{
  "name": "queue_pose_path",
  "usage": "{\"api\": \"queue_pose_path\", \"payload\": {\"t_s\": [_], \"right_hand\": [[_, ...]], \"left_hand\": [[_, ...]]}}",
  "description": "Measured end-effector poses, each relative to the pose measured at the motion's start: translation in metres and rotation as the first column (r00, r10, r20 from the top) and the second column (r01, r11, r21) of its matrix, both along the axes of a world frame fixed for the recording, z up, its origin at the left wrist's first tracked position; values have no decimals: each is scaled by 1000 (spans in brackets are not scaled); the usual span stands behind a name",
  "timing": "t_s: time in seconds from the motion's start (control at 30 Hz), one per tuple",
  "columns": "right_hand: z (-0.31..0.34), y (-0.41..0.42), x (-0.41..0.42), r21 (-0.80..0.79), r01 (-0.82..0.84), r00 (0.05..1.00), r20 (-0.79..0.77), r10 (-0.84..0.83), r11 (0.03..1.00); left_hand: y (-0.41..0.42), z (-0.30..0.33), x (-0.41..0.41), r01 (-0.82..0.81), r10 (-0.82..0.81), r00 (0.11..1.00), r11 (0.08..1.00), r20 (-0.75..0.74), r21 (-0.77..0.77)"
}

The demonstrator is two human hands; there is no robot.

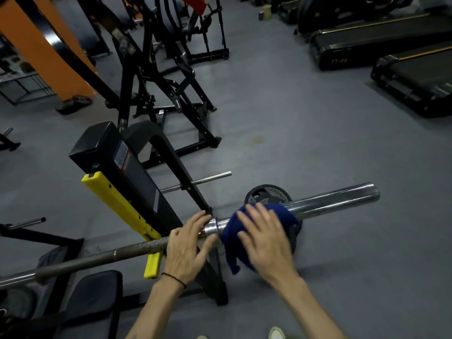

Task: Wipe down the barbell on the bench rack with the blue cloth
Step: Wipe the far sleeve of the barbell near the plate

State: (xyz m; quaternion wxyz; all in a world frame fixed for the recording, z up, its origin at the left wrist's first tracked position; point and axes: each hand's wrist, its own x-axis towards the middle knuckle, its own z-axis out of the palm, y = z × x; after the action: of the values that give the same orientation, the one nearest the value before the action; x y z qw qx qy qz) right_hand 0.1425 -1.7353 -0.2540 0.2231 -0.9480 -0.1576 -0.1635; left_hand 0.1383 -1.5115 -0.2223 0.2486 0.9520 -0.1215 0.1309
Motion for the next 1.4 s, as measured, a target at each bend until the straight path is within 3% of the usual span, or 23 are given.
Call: {"api": "queue_pose_path", "payload": {"t_s": [0.07, 0.17, 0.23, 0.3, 0.37, 0.53, 0.63, 0.8, 0.87, 0.93, 1.07, 1.13, 1.2, 1.27, 1.33, 1.4], "right_hand": [[-2, -26, 2, 69, 133, 991, 17, -134, 989], [-4, -1, -5, 204, 248, 969, -39, -245, 947], [-5, 31, -15, 178, 151, 988, -32, -148, 972], [-10, 44, -23, 32, -44, 999, 19, 43, 999], [-11, 26, -16, -55, -100, 993, 61, 104, 993], [-9, -27, 0, 83, 180, 982, 38, -184, 980], [0, 13, -8, 189, 287, 958, -52, -282, 939], [-6, 46, -23, -17, -111, 994, 19, 111, 994], [-7, 15, -9, -26, -48, 997, 61, 50, 999], [-6, -23, 2, 48, 110, 991, 75, -113, 993], [-2, -24, 2, 206, 312, 949, -20, -315, 927], [0, 14, -8, 209, 258, 966, -46, -254, 943], [-6, 43, -22, 70, 34, 999, 2, -34, 997], [-12, 39, -23, -60, -108, 993, 51, 111, 992], [-12, 12, -11, -66, -78, 994, 69, 83, 995], [-11, -20, -1, -5, 75, 995, 70, -74, 997]], "left_hand": [[2, 1, -1, 38, -38, 999, 998, -2, 44], [2, 3, 0, 46, -46, 999, 997, 7, 69], [3, 2, 0, 42, -43, 999, 997, 11, 57], [4, 1, -1, 41, -42, 999, 998, 17, 49], [5, 1, -2, 46, -47, 999, 998, 19, 49], [3, 3, -1, 35, -35, 999, 998, -4, 54], [3, 2, -1, 37, -36, 999, 998, -21, 51], [5, -2, -2, 28, -28, 999, 999, -20, 26], [5, -1, -1, 33, -33, 999, 999, -2, 24], [4, 1, -1, 40, -41, 999, 999, 10, 17], [5, -2, -1, 64, -68, 996, 996, 60, 56], [6, -6, -1, 78, -83, 993, 995, 83, 66], [7, -9, -1, 80, -88, 991, 993, 101, 85], [8, -11, 0, 76, -89, 989, 990, 115, 115], [8, -9, 0, 56, -72, 991, 988, 110, 144], [6, -6, 1, 9, -21, 996, 990, 82, 143]]}}
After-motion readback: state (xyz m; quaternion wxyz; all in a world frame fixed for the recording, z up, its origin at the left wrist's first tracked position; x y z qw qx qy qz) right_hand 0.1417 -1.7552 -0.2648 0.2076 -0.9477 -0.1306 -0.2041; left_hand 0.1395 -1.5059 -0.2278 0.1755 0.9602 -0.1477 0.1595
